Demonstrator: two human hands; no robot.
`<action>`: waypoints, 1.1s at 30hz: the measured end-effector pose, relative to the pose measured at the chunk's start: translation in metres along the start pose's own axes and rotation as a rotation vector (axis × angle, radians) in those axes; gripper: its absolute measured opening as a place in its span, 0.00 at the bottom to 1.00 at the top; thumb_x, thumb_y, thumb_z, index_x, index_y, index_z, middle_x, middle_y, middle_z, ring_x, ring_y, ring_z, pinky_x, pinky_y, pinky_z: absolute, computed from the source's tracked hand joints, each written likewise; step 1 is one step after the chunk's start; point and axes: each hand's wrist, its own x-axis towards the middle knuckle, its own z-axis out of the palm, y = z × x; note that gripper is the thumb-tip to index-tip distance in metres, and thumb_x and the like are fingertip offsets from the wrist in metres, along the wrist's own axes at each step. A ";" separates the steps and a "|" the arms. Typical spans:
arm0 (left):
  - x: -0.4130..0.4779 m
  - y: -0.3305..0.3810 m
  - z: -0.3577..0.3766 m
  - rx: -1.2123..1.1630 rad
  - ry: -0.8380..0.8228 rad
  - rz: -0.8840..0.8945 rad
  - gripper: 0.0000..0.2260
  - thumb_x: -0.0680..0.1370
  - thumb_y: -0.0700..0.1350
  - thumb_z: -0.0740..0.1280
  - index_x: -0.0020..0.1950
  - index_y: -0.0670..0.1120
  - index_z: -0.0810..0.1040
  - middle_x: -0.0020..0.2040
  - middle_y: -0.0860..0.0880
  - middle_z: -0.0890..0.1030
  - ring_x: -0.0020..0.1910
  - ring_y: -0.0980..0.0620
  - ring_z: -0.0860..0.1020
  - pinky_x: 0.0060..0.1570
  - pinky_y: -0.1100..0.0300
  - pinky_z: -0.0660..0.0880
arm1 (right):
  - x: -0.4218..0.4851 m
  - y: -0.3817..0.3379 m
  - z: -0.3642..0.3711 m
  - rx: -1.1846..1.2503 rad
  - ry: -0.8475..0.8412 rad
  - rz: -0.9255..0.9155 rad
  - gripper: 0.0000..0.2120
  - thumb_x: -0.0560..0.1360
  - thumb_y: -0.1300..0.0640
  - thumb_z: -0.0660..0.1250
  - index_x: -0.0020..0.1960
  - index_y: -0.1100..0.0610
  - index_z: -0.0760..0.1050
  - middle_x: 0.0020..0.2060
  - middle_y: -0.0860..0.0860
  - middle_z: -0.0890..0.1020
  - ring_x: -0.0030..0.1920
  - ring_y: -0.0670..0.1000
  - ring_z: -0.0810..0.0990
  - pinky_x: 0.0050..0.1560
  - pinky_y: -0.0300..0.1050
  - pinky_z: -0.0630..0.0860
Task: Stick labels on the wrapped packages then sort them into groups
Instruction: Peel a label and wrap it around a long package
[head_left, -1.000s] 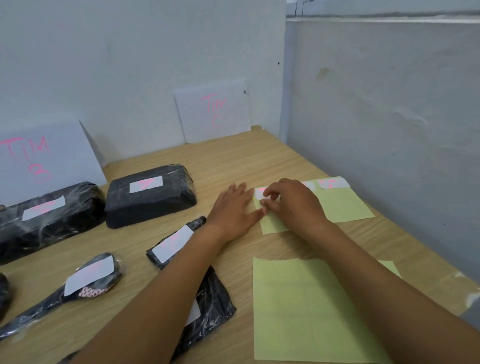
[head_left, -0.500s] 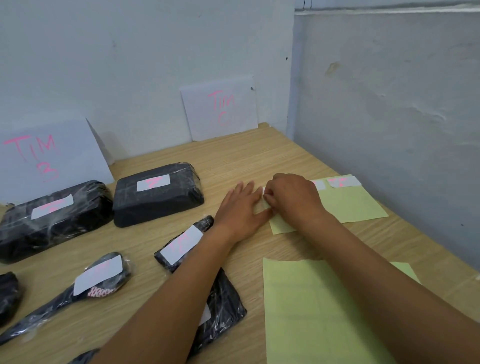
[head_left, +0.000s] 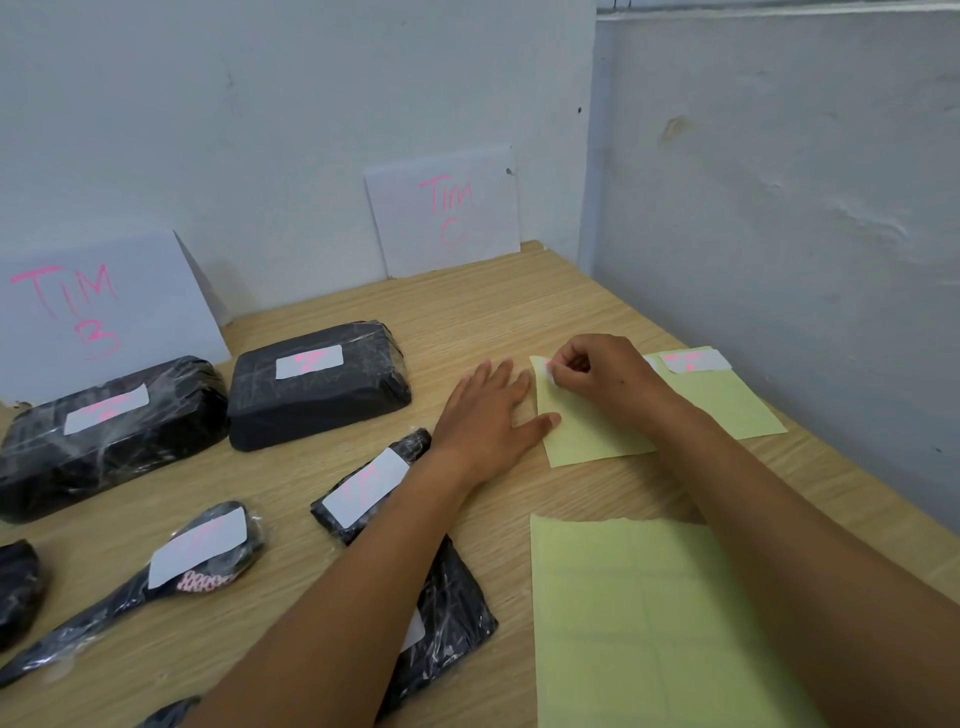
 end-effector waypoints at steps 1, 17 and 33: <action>0.000 0.000 0.000 -0.002 0.001 -0.001 0.31 0.79 0.61 0.56 0.78 0.51 0.51 0.79 0.51 0.47 0.77 0.52 0.42 0.75 0.55 0.40 | 0.001 0.001 -0.001 0.022 0.003 0.003 0.06 0.76 0.54 0.66 0.42 0.55 0.78 0.37 0.42 0.78 0.40 0.44 0.75 0.38 0.35 0.68; -0.008 -0.001 0.007 -0.182 0.243 0.066 0.13 0.77 0.54 0.66 0.61 0.59 0.73 0.71 0.53 0.59 0.70 0.50 0.61 0.70 0.52 0.60 | 0.003 0.006 -0.006 0.146 0.031 0.027 0.10 0.77 0.60 0.61 0.38 0.56 0.76 0.32 0.45 0.79 0.35 0.42 0.74 0.36 0.34 0.67; -0.006 0.000 0.009 0.027 0.106 0.098 0.19 0.83 0.53 0.52 0.74 0.55 0.64 0.76 0.59 0.57 0.77 0.55 0.44 0.74 0.49 0.41 | -0.002 0.012 -0.009 0.420 0.092 0.136 0.16 0.81 0.54 0.57 0.46 0.64 0.78 0.36 0.51 0.81 0.39 0.46 0.78 0.50 0.40 0.75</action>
